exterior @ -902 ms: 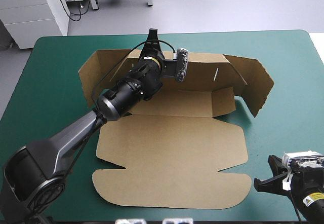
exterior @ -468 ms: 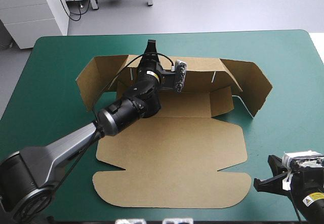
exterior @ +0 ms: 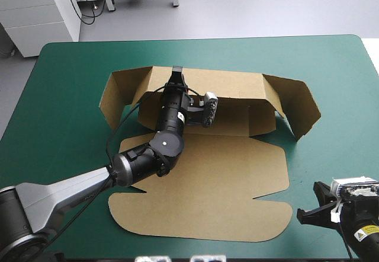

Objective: Fold the box

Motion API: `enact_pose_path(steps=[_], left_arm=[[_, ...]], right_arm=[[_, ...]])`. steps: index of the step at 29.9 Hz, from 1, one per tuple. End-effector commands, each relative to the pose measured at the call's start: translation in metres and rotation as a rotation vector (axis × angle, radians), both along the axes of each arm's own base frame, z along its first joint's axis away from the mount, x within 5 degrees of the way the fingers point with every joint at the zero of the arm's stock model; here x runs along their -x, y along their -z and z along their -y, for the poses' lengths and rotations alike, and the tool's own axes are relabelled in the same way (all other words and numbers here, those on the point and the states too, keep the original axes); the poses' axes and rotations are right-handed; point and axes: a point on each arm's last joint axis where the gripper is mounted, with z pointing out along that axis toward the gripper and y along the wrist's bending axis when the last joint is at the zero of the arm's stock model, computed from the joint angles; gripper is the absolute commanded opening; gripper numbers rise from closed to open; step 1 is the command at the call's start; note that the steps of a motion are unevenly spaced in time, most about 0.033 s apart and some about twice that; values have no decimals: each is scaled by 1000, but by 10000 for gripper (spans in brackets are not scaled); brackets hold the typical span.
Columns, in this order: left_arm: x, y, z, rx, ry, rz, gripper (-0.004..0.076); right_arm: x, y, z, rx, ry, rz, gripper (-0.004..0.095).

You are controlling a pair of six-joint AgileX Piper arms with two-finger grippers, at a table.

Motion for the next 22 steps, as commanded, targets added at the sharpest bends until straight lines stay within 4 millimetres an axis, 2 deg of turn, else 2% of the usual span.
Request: enact_pose_path(steps=[1, 6, 22], left_arm=[[6, -27, -8, 46, 5, 159, -8], [6, -25, -10, 139, -22, 148, -8], [6, -24, -8, 139, -9, 140, -8]], right_arm=[[-4, -14, 0, -23, 14, 67, -17], [-4, -14, 0, -33, 11, 67, -17], [-4, -15, -2, -72, 9, 69, -17]])
